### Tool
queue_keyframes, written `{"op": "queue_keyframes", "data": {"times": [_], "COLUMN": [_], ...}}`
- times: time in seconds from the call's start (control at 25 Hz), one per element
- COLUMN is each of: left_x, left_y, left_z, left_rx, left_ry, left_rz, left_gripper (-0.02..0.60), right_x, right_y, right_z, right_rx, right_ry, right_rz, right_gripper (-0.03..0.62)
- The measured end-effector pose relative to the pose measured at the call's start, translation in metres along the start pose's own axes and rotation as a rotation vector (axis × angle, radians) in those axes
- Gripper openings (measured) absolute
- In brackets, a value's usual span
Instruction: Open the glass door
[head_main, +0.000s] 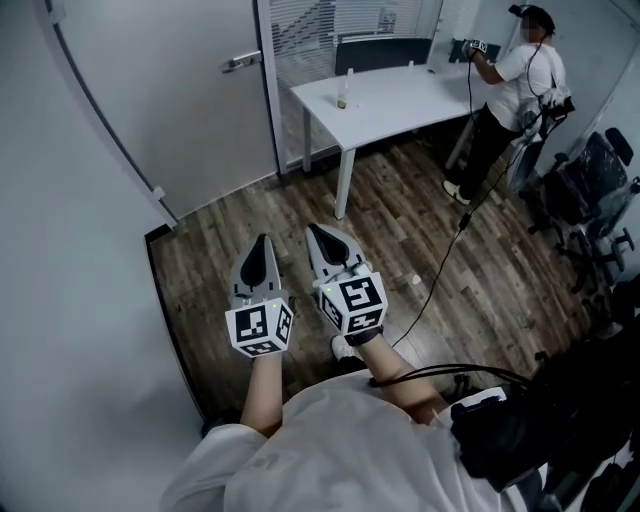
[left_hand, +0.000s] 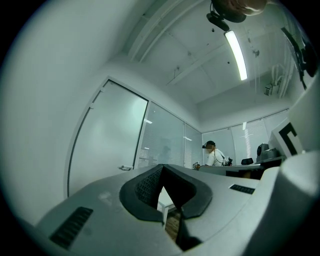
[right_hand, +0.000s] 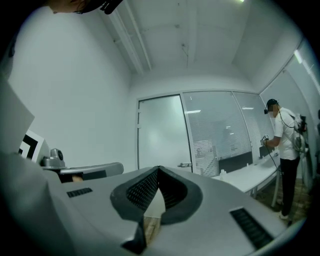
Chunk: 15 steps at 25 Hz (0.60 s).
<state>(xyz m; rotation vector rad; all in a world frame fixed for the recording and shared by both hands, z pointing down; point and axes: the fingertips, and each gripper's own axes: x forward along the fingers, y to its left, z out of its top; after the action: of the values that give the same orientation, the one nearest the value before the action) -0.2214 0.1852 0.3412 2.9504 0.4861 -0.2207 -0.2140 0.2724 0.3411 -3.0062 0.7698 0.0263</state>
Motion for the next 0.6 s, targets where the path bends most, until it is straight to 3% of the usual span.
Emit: {"op": "queue_keyframes", "data": {"times": [0.32, 0.6], "left_x": [0.12, 0.189], "left_y": [-0.032, -0.021], "left_z": [0.0, -0.013], "left_rx": [0.013, 0.006], "left_ry": [-0.048, -0.027], "left_rz": [-0.04, 0.0], "left_gripper": [0.002, 0.002], "right_x": [0.06, 0.108], "right_y": [-0.108, -0.16], "right_z": [0.027, 0.018], "right_rx": [-0.011, 0.015], "right_ry": [-0.053, -0.037], "right_rz": [-0.001, 0.03], "right_gripper": [0.002, 0.002]}}
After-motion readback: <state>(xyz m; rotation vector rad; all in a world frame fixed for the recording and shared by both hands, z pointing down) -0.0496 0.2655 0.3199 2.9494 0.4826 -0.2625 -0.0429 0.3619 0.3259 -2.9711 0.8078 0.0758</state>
